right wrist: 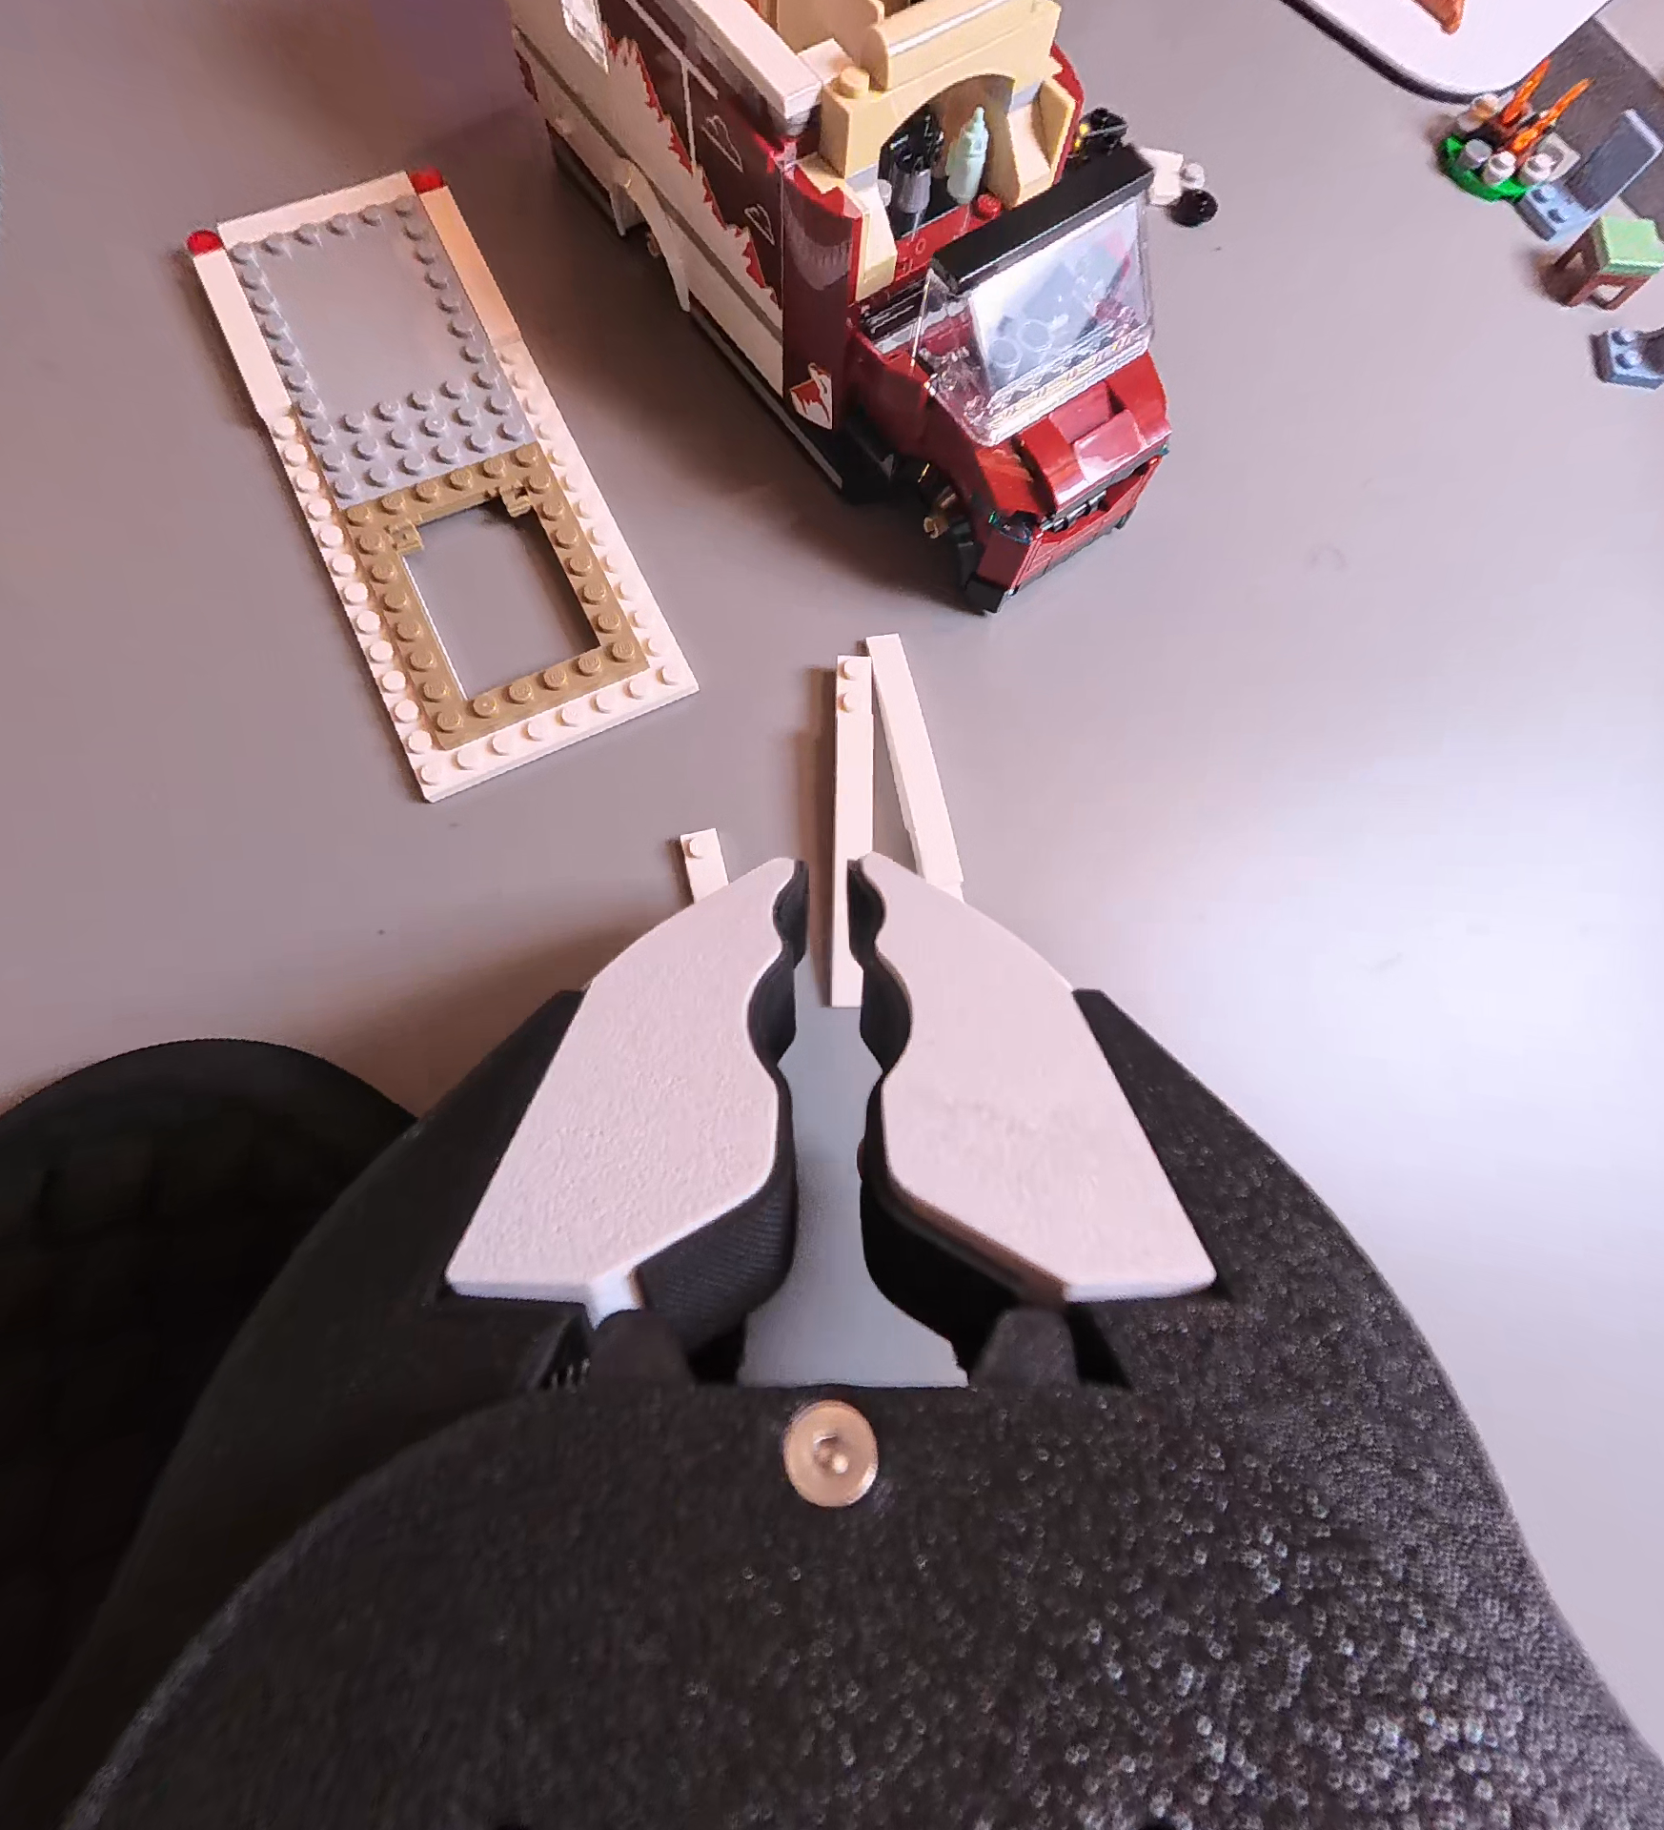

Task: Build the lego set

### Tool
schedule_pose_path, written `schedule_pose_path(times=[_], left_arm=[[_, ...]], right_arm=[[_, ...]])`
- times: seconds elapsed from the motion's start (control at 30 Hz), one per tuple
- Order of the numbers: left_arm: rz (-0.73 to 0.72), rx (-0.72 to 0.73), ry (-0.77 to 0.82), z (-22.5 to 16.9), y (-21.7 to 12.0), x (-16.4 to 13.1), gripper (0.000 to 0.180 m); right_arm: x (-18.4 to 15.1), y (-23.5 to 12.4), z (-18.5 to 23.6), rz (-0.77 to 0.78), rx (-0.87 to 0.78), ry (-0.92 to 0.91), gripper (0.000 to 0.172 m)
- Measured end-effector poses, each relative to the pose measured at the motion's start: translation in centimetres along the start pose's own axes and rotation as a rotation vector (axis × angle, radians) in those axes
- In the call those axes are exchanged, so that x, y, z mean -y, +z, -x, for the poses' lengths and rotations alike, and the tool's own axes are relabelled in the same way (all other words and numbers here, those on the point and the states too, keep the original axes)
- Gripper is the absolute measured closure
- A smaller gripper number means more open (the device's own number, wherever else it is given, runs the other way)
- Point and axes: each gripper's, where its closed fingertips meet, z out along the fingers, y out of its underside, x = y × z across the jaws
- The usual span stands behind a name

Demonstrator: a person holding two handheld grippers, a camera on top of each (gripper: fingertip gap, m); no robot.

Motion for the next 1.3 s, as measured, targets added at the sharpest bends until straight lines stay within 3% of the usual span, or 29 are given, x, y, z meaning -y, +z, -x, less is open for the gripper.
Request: schedule_pose_path(times=[0.07, 0.13, 0.3, 0.47, 0.5, 0.57, 0.67, 0.8, 0.97, 1.07, 1.13, 1.2, 1.3], left_arm=[[0.059, 0.020, 0.007, 0.3, -0.7, -1.9, 0.153], [-0.008, 0.048, -0.017, 0.8, -1.8, -1.3, 0.145], [-0.307, 0.103, -0.064, 2.1, -3.5, 4.5, 0.144], [-0.347, 0.090, -0.012, 1.9, -1.1, 7.9, 0.141], [-0.349, 0.069, 0.000, 1.6, -0.9, 8.1, 0.152], [-0.324, 0.038, 0.008, 1.1, -0.8, 7.7, 0.179], [-0.171, 0.051, 0.038, 1.3, 0.0, 4.3, 0.180], [-0.125, 0.070, 0.018, 1.6, -0.9, 1.2, 0.180], [-0.350, 0.086, 0.022, 1.3, -2.2, 4.3, 0.158], [-0.387, 0.117, 0.092, 1.0, -1.3, 6.5, 0.146], [-0.367, 0.099, 0.124, 0.6, -0.3, 7.3, 0.138], [-0.314, 0.108, 0.150, 0.6, 0.4, 7.0, 0.155], [-0.164, 0.028, 0.130, -0.1, 0.1, 4.1, 0.154]], right_arm=[[0.4, -0.1, -0.1, -0.026, -0.005, 0.003, 0.165], [1.0, -0.1, -0.2, -0.055, -0.007, 0.007, 0.165], [1.8, 0.2, 0.0, -0.089, -0.009, -0.003, 0.165], [2.0, -0.4, 0.1, -0.099, -0.025, -0.004, 0.165], [1.8, -0.5, 0.0, -0.100, -0.029, 0.001, 0.165], [1.5, -0.9, -0.2, -0.102, -0.040, 0.011, 0.165], [1.1, -1.2, -0.5, -0.108, -0.047, 0.032, 0.165], [1.1, -1.2, -0.9, -0.136, -0.045, 0.054, 0.166], [2.2, -0.8, -0.8, -0.171, -0.036, 0.041, 0.166], [2.6, -0.8, -0.6, -0.173, -0.034, 0.028, 0.166], [2.7, -0.9, -0.6, -0.171, -0.040, 0.022, 0.166], [2.6, -1.2, -0.7, -0.172, -0.047, 0.025, 0.166], [2.3, -1.6, -1.0, -0.173, -0.056, 0.036, 0.167]])
